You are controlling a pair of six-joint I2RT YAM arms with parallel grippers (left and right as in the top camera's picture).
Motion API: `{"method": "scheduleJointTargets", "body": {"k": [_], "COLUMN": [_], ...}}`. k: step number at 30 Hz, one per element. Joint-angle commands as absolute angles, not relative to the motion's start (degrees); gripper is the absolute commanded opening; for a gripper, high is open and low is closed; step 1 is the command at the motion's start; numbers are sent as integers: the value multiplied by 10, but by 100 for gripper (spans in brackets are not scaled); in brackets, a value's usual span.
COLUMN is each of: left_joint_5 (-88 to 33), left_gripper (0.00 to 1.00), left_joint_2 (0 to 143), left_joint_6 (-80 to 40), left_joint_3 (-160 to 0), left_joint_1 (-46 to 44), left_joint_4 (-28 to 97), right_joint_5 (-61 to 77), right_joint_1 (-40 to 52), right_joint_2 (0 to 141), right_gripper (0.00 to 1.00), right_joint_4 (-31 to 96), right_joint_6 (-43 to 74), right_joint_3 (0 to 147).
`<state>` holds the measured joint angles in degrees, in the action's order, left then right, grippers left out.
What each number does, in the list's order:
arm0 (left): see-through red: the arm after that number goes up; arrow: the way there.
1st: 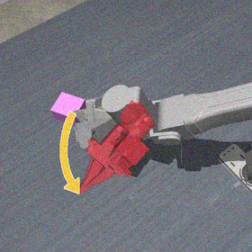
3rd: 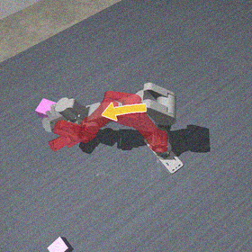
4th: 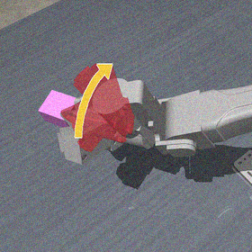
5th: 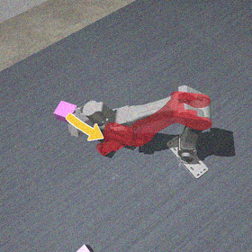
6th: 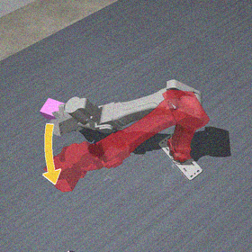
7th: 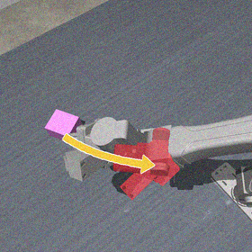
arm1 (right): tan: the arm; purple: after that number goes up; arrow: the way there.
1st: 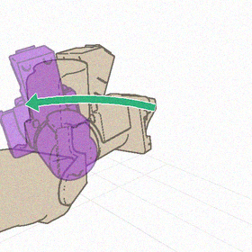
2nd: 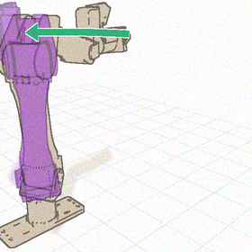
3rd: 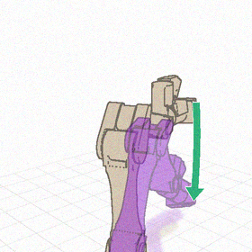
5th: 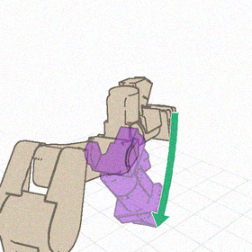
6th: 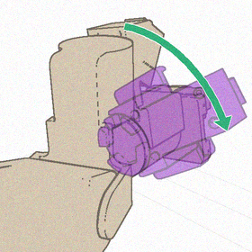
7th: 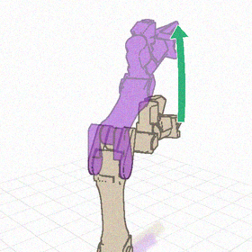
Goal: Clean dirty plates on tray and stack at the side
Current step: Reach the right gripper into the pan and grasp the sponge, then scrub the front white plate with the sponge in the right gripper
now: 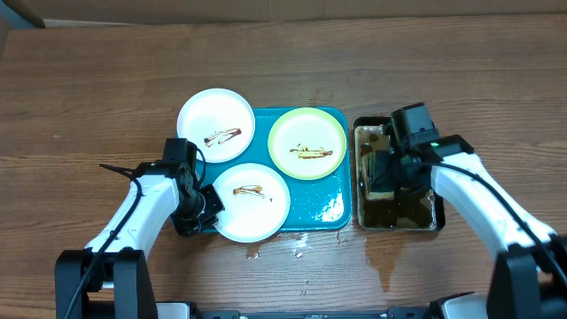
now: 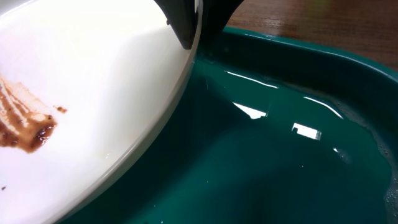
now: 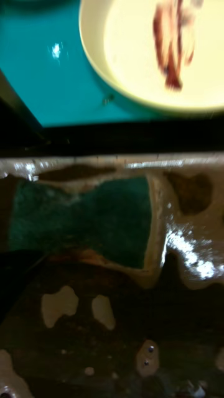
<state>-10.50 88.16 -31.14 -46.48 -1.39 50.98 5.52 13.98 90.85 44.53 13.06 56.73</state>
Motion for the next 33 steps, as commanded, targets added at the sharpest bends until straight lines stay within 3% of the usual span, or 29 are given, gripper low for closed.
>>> {"method": "scheduleJointTargets", "body": {"k": [1, 3, 11, 15, 19, 33], "left_joint_5": [-101, -101, -101, -101, -101, -102], "left_gripper": [4, 4, 4, 4, 4, 4], "left_joint_2": [884, 884, 884, 884, 884, 884], "left_joint_6": [-300, -300, -300, -300, -300, -295], "left_joint_3": [-462, -462, -462, -462, -462, -462], "left_joint_1": [-13, -13, -13, -13, -13, -13], "left_joint_4": [508, 507, 507, 507, 507, 504], "right_joint_5": [42, 46, 45, 45, 45, 45], "right_joint_1": [143, 143, 154, 154, 154, 153], "right_joint_2": [932, 947, 994, 1002, 1002, 932], "right_gripper": [49, 44, 42, 19, 4, 4], "right_joint_4": [437, 435, 425, 422, 424, 514], "right_joint_6": [151, 151, 151, 155, 156, 168], "right_joint_3": [577, 577, 573, 573, 573, 687]}}
